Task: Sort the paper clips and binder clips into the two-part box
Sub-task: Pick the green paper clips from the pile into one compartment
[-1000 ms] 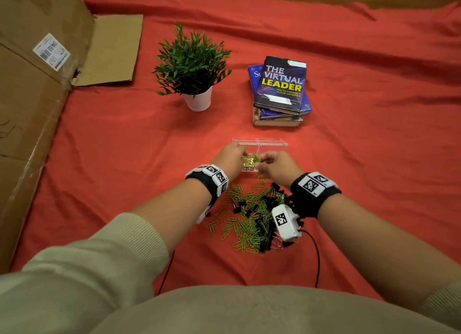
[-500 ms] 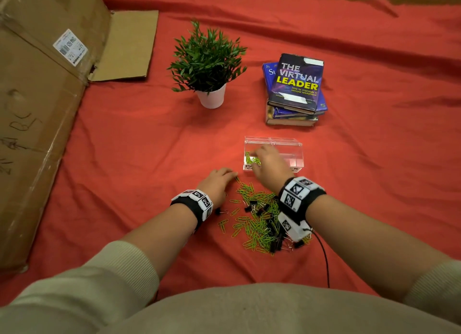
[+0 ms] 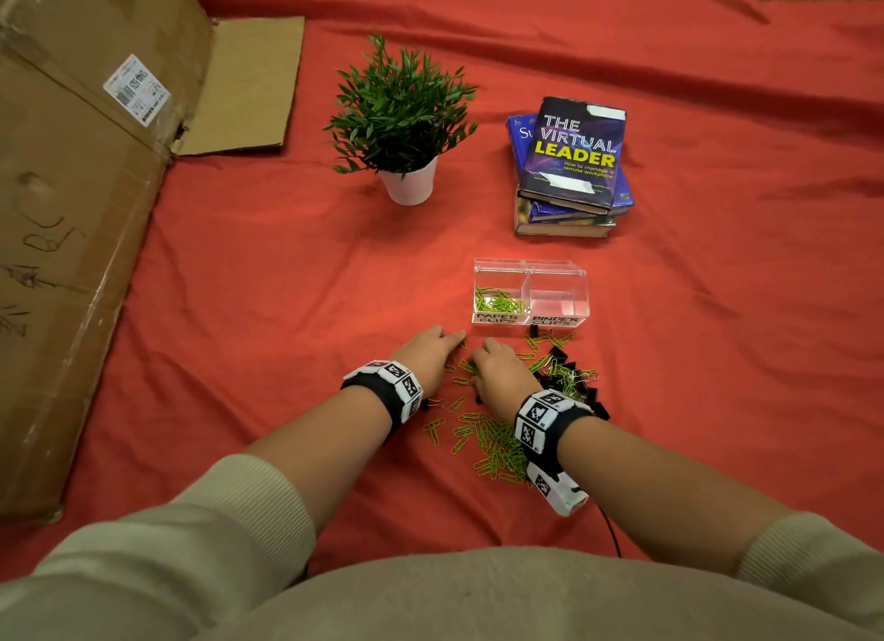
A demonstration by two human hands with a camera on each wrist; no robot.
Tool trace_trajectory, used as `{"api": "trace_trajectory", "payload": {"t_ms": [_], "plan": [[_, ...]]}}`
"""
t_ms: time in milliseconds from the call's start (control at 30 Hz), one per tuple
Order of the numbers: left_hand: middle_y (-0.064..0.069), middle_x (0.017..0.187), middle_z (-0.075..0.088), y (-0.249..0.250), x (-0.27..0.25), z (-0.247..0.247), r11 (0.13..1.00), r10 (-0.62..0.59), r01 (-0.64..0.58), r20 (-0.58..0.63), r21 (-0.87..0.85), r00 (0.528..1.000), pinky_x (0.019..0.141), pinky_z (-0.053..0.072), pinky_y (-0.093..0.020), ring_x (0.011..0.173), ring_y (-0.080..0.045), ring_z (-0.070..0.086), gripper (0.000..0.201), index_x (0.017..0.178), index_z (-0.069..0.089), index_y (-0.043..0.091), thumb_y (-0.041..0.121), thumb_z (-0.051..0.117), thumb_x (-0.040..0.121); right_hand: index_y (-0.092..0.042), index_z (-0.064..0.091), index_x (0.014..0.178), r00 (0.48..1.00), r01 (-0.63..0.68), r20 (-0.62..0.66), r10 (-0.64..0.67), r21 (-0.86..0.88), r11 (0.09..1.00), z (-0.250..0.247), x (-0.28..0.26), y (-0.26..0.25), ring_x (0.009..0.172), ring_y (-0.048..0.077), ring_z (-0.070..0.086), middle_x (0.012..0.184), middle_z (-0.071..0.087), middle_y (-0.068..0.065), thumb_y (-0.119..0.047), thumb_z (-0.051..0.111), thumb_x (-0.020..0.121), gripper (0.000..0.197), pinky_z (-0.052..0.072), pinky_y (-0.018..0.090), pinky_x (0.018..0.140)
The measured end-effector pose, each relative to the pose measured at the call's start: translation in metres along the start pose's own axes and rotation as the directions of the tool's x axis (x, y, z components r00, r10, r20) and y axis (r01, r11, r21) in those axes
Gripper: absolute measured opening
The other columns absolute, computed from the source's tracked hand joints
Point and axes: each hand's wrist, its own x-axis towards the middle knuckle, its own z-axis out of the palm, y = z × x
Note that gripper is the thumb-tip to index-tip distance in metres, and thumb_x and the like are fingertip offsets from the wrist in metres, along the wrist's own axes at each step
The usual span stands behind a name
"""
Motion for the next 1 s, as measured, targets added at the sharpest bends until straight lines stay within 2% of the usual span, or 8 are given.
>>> {"api": "trace_trajectory", "payload": {"t_ms": [100,267,367,500,600,733,800,1000], "plan": [[-0.012,0.112,0.05,0.0,0.003,-0.001,1.0,-0.012,0.012,0.01,0.009,1.0,0.089,0.047,-0.043,0.104,-0.033,0.055,0.053,0.138,0.045,0.021,0.005,0.051,0.088,-0.001,0.058,0.111,1.0,-0.004,0.007,0.004,0.032,0.999,0.002,-0.001,0.003,0.109,0.031,0.049,0.115,0.051,0.014,-0.002,0.054,0.084,0.027,0.042,0.037,0.093],[-0.013,0.107,0.051,0.003,0.003,-0.004,0.999,-0.04,0.041,-0.026,0.03,0.999,0.083,0.049,-0.042,0.096,-0.033,0.059,0.023,0.104,0.06,0.01,0.002,0.052,0.084,-0.006,0.066,0.098,0.993,-0.118,0.03,0.114,0.246,0.962,-0.012,-0.002,0.007,0.087,0.024,0.062,0.099,0.065,0.01,-0.01,0.059,0.086,0.014,0.053,0.034,0.082],[-0.014,0.109,0.045,0.004,0.001,-0.002,0.996,-0.041,0.045,-0.052,0.073,0.998,0.073,0.051,-0.044,0.082,-0.033,0.059,0.016,0.1,0.058,0.007,0.003,0.052,0.086,-0.009,0.067,0.091,0.977,-0.209,0.067,0.204,0.512,0.833,-0.029,-0.002,0.012,0.066,0.017,0.061,0.084,0.068,0.007,-0.01,0.065,0.084,0.007,0.056,0.031,0.064],[-0.016,0.117,0.048,0.006,0.0,-0.003,0.994,-0.091,0.093,-0.044,0.053,0.995,0.068,0.04,-0.038,0.09,-0.034,0.058,0.01,0.099,0.053,0.008,0.01,0.048,0.09,-0.008,0.069,0.09,0.966,-0.241,0.115,0.232,0.731,0.638,-0.066,0.001,0.02,0.071,0.019,0.064,0.086,0.071,0.011,-0.009,0.07,0.081,0.009,0.057,0.037,0.075],[-0.017,0.112,0.05,0.01,-0.001,-0.003,0.986,-0.07,0.074,-0.032,0.148,0.997,0.075,0.045,-0.043,0.098,-0.036,0.059,0.017,0.106,0.053,0.002,0.003,0.047,0.09,-0.011,0.069,0.085,0.966,-0.199,0.054,0.253,0.78,0.594,-0.092,0.011,0.024,0.069,0.018,0.064,0.084,0.07,0.01,-0.008,0.071,0.079,0.007,0.056,0.034,0.071],[-0.019,0.116,0.055,0.015,-0.003,-0.003,0.966,-0.058,0.061,-0.02,0.252,0.998,0.086,0.047,-0.044,0.108,-0.037,0.057,0.026,0.113,0.053,-0.001,-0.002,0.041,0.091,-0.005,0.068,0.091,0.949,-0.15,-0.081,0.304,0.734,0.662,-0.114,0.031,0.024,0.054,0.007,0.058,0.071,0.066,0.003,-0.007,0.07,0.08,0.011,0.047,0.014,0.049],[-0.019,0.116,0.056,0.017,-0.003,-0.004,0.957,-0.049,0.052,-0.016,0.284,0.999,0.087,0.047,-0.043,0.11,-0.037,0.056,0.027,0.114,0.053,-0.001,-0.002,0.039,0.091,-0.003,0.066,0.093,0.941,-0.137,-0.135,0.311,0.687,0.714,-0.115,0.041,0.024,0.052,0.006,0.057,0.068,0.062,0.001,-0.006,0.068,0.082,0.012,0.043,0.011,0.044],[-0.02,0.12,0.055,0.017,-0.002,0.002,0.948,-0.048,0.047,-0.007,0.316,0.999,0.091,0.047,-0.044,0.114,-0.036,0.053,0.027,0.119,0.048,-0.001,0.0,0.04,0.093,-0.006,0.065,0.103,0.945,-0.139,-0.213,0.25,0.429,0.893,-0.095,0.048,0.026,0.084,0.022,0.06,0.096,0.067,0.012,-0.009,0.063,0.085,0.019,0.047,0.028,0.073]]}}
